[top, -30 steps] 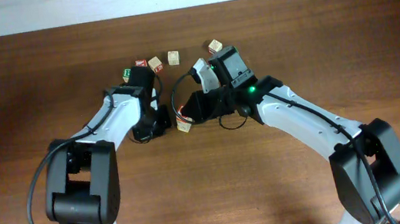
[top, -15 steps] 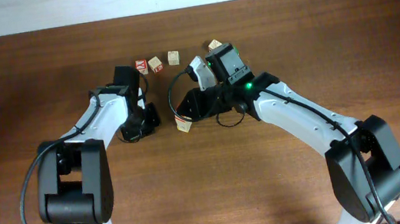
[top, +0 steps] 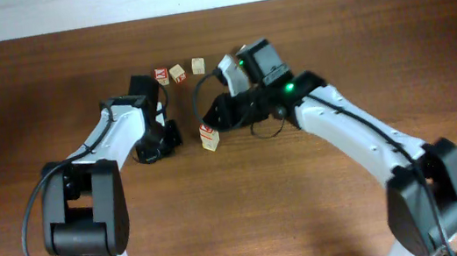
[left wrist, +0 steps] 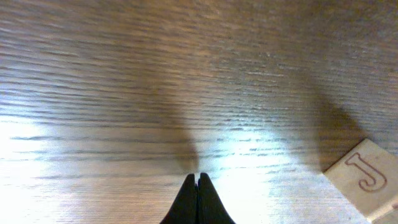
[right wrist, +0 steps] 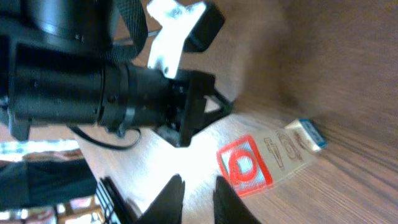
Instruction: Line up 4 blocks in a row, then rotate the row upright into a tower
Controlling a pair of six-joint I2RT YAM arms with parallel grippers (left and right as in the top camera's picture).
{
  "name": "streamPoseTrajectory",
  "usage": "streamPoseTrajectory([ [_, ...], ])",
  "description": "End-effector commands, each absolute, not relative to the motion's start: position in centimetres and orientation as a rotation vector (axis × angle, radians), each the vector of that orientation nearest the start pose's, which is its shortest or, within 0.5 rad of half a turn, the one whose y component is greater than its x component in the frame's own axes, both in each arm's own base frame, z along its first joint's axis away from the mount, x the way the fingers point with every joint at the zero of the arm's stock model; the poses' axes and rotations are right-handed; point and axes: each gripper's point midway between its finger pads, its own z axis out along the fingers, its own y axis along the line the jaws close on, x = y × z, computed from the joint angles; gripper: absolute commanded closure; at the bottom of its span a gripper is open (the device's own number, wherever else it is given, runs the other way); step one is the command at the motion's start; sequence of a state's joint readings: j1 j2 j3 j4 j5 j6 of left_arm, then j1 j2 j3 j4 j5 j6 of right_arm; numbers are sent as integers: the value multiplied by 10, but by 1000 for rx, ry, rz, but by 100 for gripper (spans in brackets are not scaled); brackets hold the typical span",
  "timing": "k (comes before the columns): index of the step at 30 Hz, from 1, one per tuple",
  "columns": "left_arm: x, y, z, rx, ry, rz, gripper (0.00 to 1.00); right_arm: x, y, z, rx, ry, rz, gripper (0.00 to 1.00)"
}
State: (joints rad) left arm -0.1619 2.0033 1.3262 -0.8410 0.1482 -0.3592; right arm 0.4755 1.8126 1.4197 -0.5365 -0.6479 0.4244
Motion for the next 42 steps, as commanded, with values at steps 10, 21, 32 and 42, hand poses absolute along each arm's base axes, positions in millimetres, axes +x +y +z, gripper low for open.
streamPoseTrajectory([
  [10, 382, -54, 237, 171, 2610, -82, 1, 297, 58, 306, -93, 2433, 55, 33],
  [21, 382, -54, 237, 171, 2610, -82, 1, 219, 34, 345, -70, 2314, 56, 2],
  [32, 382, -54, 237, 171, 2610, -82, 1, 253, 25, 271, -266, 1614, -21, 2],
  [42, 382, -54, 237, 171, 2610, -82, 1, 245, 23, 160, -270, 1609, -41, 2],
])
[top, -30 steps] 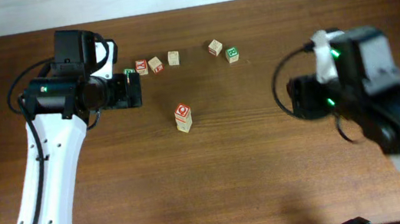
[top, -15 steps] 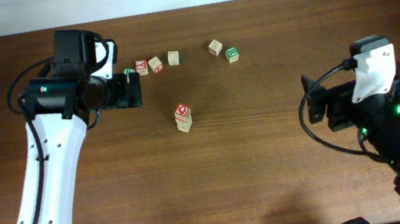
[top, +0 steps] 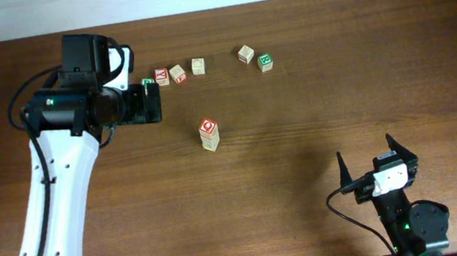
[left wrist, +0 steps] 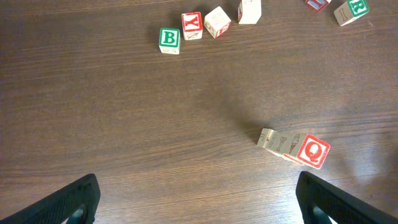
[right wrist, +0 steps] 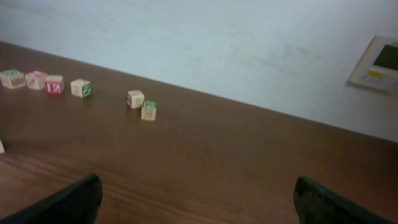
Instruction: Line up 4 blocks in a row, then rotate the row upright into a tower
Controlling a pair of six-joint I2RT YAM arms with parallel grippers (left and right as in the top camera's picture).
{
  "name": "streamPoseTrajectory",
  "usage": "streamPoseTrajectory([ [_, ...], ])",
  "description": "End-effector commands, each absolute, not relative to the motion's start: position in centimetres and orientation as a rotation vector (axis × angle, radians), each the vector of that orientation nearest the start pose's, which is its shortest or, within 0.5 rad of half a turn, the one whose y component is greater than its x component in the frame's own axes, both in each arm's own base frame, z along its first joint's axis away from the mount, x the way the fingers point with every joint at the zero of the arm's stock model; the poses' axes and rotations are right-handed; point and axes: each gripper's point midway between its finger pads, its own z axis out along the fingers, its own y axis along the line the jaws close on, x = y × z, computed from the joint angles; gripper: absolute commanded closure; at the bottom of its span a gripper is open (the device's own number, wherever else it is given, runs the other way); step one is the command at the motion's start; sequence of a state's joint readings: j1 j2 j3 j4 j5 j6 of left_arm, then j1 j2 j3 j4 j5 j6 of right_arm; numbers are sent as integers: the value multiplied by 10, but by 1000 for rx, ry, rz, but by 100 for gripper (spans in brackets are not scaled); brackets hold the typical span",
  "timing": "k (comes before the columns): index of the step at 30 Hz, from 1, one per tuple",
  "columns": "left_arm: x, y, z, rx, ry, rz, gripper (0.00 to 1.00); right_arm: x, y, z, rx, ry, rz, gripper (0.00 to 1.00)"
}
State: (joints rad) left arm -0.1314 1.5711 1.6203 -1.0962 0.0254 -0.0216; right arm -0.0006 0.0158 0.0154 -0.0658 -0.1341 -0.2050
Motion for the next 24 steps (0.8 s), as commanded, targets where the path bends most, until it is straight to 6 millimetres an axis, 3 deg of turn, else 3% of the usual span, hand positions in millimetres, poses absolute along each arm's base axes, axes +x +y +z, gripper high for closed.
streamPoseTrajectory([
  [1, 382, -54, 237, 171, 2610, -82, 1, 245, 23, 160, -270, 1609, -41, 2],
  [13, 380, -54, 237, 171, 2616, -81, 1, 245, 23, 160, -270, 1609, -41, 2],
  [14, 381, -43, 241, 152, 2597, -4, 1, 245, 23, 160, -270, 1609, -41, 2],
  [18, 385, -38, 259, 172, 2255, 34, 1, 245, 23, 160, -270, 1609, -41, 2],
  [20, 367, -23, 253, 122, 2072, 45, 1, 245, 23, 160, -270, 1609, -41, 2],
  [24, 301, 12, 228, 59, 1810, 110, 1, 245, 23, 160, -270, 1609, -41, 2],
])
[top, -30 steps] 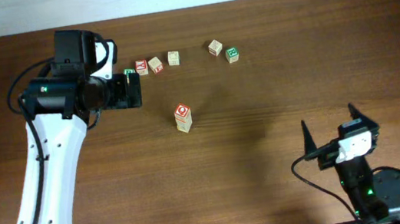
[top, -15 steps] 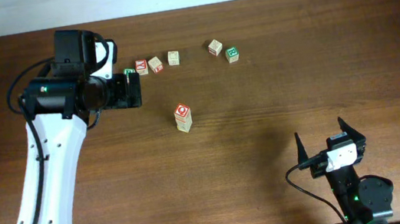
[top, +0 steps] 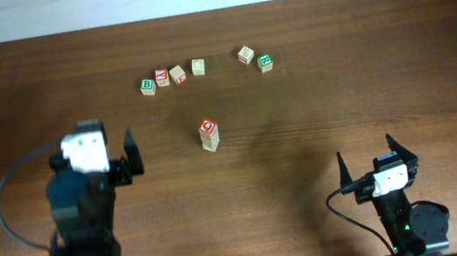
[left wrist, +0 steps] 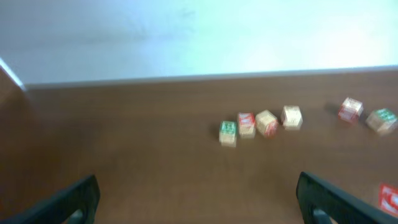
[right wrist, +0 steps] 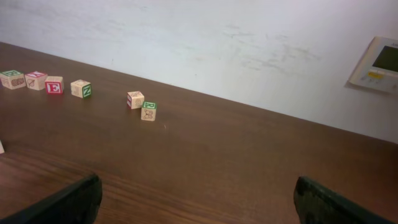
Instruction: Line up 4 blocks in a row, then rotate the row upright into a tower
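Note:
Several wooden letter blocks lie along the far side of the table: a green B block (top: 148,85), a red Y block (top: 162,77), two pale ones (top: 178,74) (top: 198,66), then a pair further right (top: 245,54) (top: 265,61). A red Q block (top: 208,128) stands mid-table, apparently on top of another block. My left gripper (left wrist: 198,182) is open over bare wood at the near left, far from every block. My right gripper (right wrist: 198,182) is open at the near right, also holding nothing.
Both arms are folded back at the near edge, the left arm (top: 81,218) and the right arm (top: 403,211). A white wall (right wrist: 249,43) rises behind the table's far edge, with a small panel (right wrist: 376,62) on it.
My left arm was stretched out over the far left of the table, looking down on the blocks. It is now folded at the near left, gripper still open. The right arm has not moved.
Both arms first reached into the middle of the table, the left gripper shut low beside a J block and the right nearly shut beside the Q block. Then the right arm was folded back and open, the left open and high. Now both are folded back.

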Controlling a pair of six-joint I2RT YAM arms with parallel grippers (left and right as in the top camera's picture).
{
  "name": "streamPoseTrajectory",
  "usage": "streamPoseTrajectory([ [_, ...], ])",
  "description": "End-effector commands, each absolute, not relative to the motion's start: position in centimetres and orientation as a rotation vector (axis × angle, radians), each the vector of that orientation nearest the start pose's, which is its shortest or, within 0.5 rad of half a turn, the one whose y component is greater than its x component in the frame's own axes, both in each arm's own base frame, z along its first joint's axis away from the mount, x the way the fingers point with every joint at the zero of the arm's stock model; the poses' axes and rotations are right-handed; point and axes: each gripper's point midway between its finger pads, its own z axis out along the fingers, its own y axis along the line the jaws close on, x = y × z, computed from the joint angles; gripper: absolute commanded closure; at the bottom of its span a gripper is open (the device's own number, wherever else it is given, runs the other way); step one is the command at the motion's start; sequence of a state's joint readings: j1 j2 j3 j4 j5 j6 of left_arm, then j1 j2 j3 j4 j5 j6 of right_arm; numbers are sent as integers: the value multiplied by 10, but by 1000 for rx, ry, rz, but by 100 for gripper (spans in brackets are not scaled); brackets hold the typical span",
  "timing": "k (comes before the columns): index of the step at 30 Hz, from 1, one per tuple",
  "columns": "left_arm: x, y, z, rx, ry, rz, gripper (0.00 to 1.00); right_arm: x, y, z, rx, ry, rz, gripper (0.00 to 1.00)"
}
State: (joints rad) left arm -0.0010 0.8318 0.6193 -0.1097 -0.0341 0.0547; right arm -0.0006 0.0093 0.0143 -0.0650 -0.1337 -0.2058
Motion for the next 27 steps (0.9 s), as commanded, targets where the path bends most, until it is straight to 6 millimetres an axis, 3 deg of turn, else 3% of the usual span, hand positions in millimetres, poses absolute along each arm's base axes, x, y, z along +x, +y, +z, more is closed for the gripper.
streamPoseTrajectory([
  [1, 287, 13, 224, 87, 1750, 141, 1, 245, 23, 160, -270, 1609, -41, 2],
  [6, 257, 12, 188, 120, 1559, 195, 1, 245, 23, 160, -270, 1609, -41, 2],
  [11, 246, 12, 156, 156, 1649, 226, 1, 245, 23, 160, -271, 1609, -40, 2],
  [27, 246, 12, 156, 159, 1648, 222, 1, 245, 23, 160, -270, 1609, -41, 2],
])
